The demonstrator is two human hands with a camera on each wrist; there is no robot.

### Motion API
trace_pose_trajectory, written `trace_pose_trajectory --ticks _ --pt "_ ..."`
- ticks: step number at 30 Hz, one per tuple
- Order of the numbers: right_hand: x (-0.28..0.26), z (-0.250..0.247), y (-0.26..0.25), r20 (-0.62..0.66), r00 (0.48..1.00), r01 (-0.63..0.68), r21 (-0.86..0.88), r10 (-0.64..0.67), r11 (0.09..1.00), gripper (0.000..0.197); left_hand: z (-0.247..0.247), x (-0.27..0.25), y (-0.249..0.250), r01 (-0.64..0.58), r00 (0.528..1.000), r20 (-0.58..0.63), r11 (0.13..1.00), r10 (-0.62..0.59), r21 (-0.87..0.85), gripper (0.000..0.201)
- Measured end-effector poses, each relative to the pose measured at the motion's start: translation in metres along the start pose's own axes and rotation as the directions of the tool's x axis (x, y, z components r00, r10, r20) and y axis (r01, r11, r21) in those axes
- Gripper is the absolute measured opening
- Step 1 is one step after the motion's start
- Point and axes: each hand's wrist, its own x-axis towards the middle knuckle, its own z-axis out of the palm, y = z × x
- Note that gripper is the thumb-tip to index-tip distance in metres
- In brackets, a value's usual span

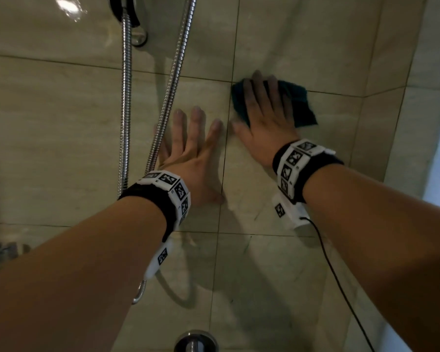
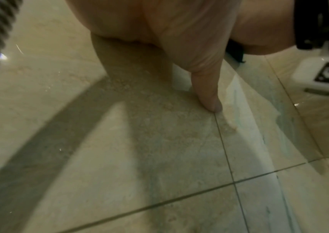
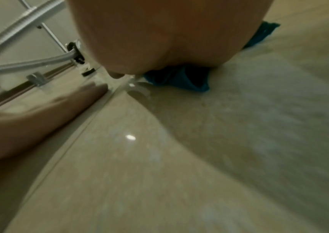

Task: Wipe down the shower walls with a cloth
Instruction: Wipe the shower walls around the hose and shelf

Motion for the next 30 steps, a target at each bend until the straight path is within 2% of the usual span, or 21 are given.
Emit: trace_pose_trajectory --ticks 4,8,12,15,19,24,28,30 --pt "0.009 -0.003 -0.004 -0.043 0.999 -0.014 0.015 0.015 1.000 0.080 0.001 0.001 -0.002 0.002 1.000 -0.002 1.000 -0.002 0.019 0.165" --pt "-0.014 0.016 -0.008 -0.079 0.996 0.041 -0.019 -0.043 0.999 0.079 0.001 0.000 -0.002 0.003 1.000 -0.016 0.999 -0.003 0.038 0.164" --pt "-0.036 0.031 -0.008 -0.026 0.995 0.093 -0.051 -0.095 0.994 0.080 -0.001 -0.004 -0.003 -0.003 1.000 -0.004 1.000 0.004 0.023 0.164" --pt "-0.032 0.022 0.003 0.014 0.996 0.087 0.003 -0.087 0.996 0.078 -0.005 -0.005 -0.002 0.011 0.999 0.043 1.000 -0.011 0.005 0.164" --pt "-0.034 0.006 0.049 -0.033 0.983 -0.175 0.105 0.180 0.979 0.077 -0.010 -0.005 0.000 0.018 0.996 0.085 1.000 -0.018 -0.002 0.163" --pt "-0.043 0.005 0.073 -0.100 0.896 -0.399 0.249 0.433 0.882 0.076 -0.009 -0.006 0.004 0.017 0.996 0.084 1.000 -0.015 -0.013 0.162" --pt "-0.032 0.006 0.050 -0.113 0.843 -0.478 0.293 0.526 0.828 0.085 -0.006 -0.004 0.004 0.020 0.998 0.062 1.000 -0.021 0.003 0.164" --pt "-0.024 0.004 0.032 -0.099 0.870 -0.444 0.269 0.484 0.854 0.087 -0.004 -0.003 0.004 0.025 0.998 0.054 1.000 -0.025 0.006 0.164"
